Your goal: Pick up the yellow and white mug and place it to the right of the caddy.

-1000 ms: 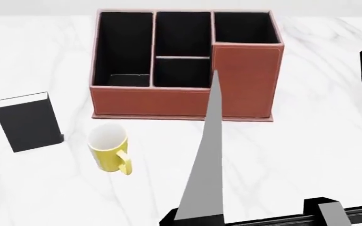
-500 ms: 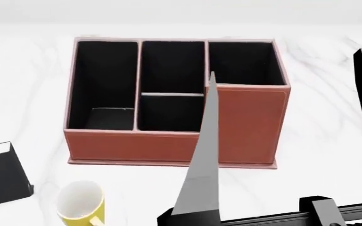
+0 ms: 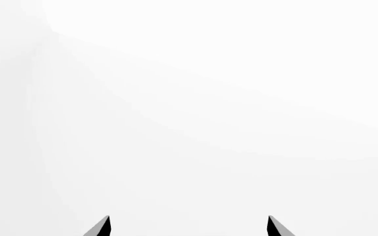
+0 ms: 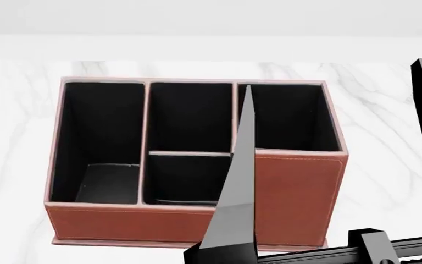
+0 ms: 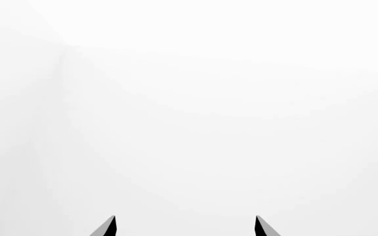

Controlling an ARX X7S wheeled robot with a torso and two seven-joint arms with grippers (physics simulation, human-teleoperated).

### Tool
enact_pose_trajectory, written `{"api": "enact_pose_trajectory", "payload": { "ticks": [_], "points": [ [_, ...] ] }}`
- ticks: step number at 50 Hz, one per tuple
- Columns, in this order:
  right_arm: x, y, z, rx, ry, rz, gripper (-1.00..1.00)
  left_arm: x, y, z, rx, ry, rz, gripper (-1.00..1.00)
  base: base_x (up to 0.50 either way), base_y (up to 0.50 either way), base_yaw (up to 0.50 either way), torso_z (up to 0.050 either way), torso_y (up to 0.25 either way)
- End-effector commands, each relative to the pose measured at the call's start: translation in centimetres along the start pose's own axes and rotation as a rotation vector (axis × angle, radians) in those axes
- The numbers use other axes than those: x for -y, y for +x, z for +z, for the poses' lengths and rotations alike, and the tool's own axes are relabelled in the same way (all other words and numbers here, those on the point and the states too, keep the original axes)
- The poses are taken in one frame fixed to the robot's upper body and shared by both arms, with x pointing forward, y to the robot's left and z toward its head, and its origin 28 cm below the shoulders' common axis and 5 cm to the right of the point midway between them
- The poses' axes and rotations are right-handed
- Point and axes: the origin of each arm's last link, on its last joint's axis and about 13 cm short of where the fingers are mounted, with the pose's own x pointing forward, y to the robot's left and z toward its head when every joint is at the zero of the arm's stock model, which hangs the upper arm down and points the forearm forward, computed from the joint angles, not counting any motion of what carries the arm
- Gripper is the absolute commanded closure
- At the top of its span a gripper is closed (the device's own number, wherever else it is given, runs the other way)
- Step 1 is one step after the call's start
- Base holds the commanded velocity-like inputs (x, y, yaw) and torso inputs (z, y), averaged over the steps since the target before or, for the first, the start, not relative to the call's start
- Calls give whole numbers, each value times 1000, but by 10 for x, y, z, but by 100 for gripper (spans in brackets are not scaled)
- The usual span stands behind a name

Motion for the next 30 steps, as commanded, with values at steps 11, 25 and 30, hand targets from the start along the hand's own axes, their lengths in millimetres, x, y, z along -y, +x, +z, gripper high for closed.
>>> {"api": "enact_pose_trajectory", "payload": {
  "ticks": [11, 25, 30],
  "points": [
    [-1, 0, -1, 0, -7, 11, -100, 0, 1, 0, 2, -5, -6, -100, 0, 0, 0, 0, 0],
    [-2, 1, 0, -5, -5, 14, -100, 0, 0, 1, -1, -9, -9, -100, 376, 0, 0, 0, 1],
    [-2, 2, 0, 2, -17, 15, -100, 0, 1, 1, 2, -10, -10, -100, 114, 0, 0, 0, 2]
  ]
}}
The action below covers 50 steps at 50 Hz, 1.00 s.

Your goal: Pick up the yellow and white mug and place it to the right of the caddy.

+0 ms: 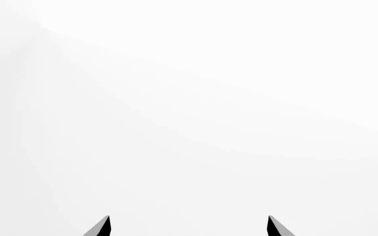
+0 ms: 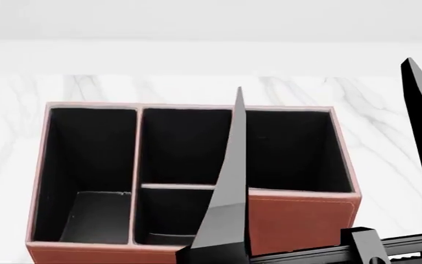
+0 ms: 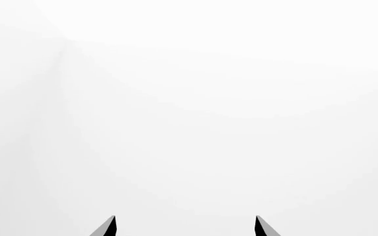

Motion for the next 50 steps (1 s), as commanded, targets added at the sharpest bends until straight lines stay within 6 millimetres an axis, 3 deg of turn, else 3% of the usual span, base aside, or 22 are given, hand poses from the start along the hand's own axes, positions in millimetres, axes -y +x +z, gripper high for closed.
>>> {"api": "enact_pose_trajectory", "payload": {
  "ticks": [1, 14, 24, 50],
  "points": [
    [-1, 1, 1, 6, -9, 4, -100, 0, 0, 0, 3, -4, -3, -100, 0, 0, 0, 0, 0],
    [-3, -2, -3, -16, -1, 17, -100, 0, 0, 0, 4, -4, -8, -100, 0, 0, 0, 0, 0],
    [-28, -11, -15, -181, 6, 148, -100, 0, 1, 1, 5, -5, -8, -100, 0, 0, 0, 0, 0],
    [-69, -31, -23, -204, 86, 403, -100, -1, 1, 1, -4, -11, -12, -100, 0, 0, 0, 0, 0]
  ]
}}
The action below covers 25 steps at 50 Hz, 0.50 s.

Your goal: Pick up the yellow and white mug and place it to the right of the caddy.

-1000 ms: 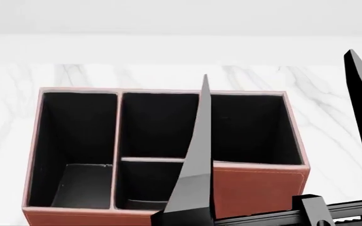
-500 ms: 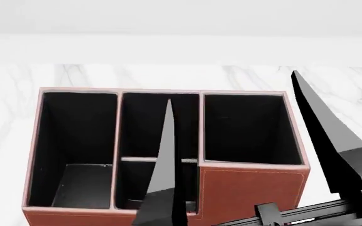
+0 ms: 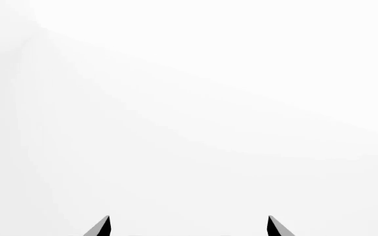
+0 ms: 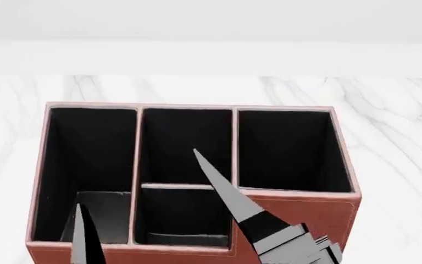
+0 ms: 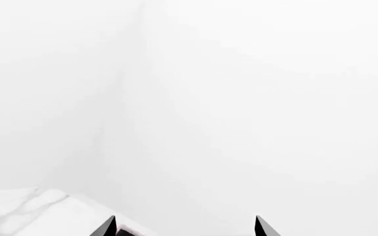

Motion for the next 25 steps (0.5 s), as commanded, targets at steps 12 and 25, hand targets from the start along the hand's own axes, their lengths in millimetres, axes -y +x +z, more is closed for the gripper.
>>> {"api": "enact_pose_trajectory", "payload": {
  "ticks": [12, 25],
  "points": [
    [-26, -8, -5, -7, 69, 142, -100, 0, 1, 0, -5, -4, -3, -100, 0, 0, 0, 0, 0],
    [-34, -16, -10, -45, 96, 171, -100, 0, 0, 0, -4, -5, -4, -100, 0, 0, 0, 0, 0]
  ]
}}
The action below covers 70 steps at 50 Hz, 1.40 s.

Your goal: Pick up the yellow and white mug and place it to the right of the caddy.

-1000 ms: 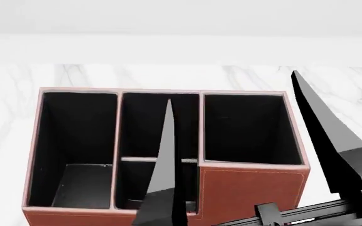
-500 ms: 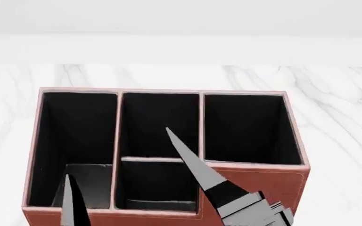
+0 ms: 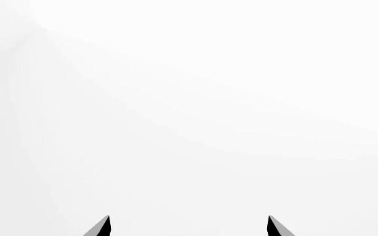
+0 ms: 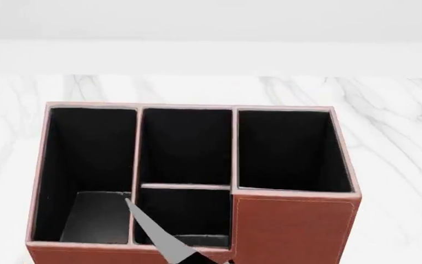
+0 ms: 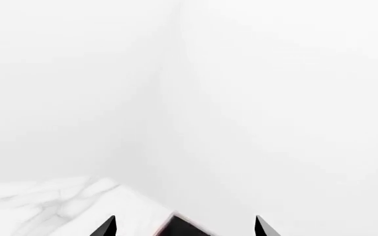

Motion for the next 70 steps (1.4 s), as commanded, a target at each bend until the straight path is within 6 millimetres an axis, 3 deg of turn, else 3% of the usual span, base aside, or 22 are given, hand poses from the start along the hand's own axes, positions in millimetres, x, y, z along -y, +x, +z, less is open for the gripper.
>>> {"api": "enact_pose_trajectory", "payload": {
  "ticks": [1, 31, 70],
  "points": [
    [-9, -5, -4, -26, 30, 32, -100, 0, 0, 0, 0, -1, -1, -100, 0, 0, 0, 0, 0],
    [-35, -25, -19, -129, 93, 62, -100, 0, 0, 0, -2, -4, -5, -100, 0, 0, 0, 0, 0],
    [-56, -33, -38, -240, 153, 154, -100, -1, 1, 0, -1, -4, -5, -100, 0, 0, 0, 0, 0]
  ]
}}
